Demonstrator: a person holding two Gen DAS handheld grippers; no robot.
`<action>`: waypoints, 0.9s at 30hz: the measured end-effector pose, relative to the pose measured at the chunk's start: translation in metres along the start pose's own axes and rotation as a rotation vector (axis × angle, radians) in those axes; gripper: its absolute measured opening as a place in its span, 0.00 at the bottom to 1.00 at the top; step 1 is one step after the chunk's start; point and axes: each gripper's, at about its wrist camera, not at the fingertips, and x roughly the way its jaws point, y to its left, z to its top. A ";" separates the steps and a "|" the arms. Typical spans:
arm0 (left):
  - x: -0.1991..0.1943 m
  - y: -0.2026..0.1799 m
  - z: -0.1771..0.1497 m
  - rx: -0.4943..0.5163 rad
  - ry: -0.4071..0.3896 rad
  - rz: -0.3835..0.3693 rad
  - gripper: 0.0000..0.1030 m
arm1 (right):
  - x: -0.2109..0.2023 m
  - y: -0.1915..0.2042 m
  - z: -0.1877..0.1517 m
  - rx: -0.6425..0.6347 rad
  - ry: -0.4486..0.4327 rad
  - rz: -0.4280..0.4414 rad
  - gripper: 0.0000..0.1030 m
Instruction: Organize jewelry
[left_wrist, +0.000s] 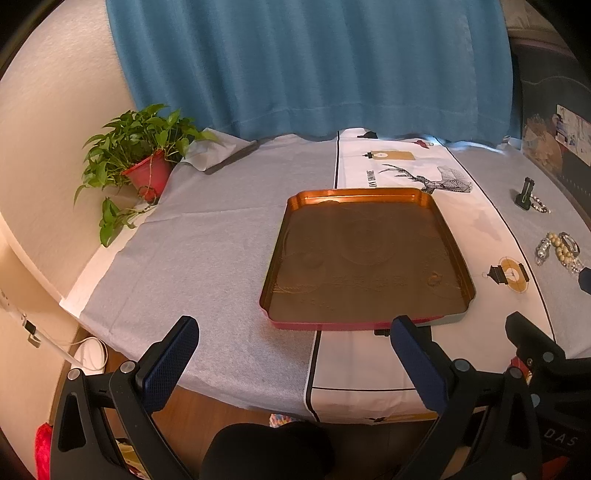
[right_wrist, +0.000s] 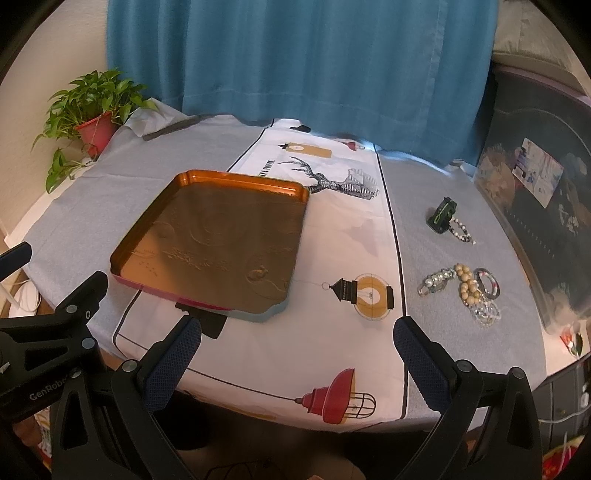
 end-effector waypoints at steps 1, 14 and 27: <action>0.000 -0.001 0.000 0.001 0.002 -0.001 1.00 | 0.000 0.000 0.000 0.000 0.000 0.001 1.00; -0.002 -0.038 0.007 0.075 -0.020 -0.037 1.00 | -0.002 -0.029 -0.011 0.068 -0.020 0.017 1.00; 0.019 -0.211 0.048 0.241 0.042 -0.296 1.00 | 0.016 -0.205 -0.061 0.253 0.021 -0.185 1.00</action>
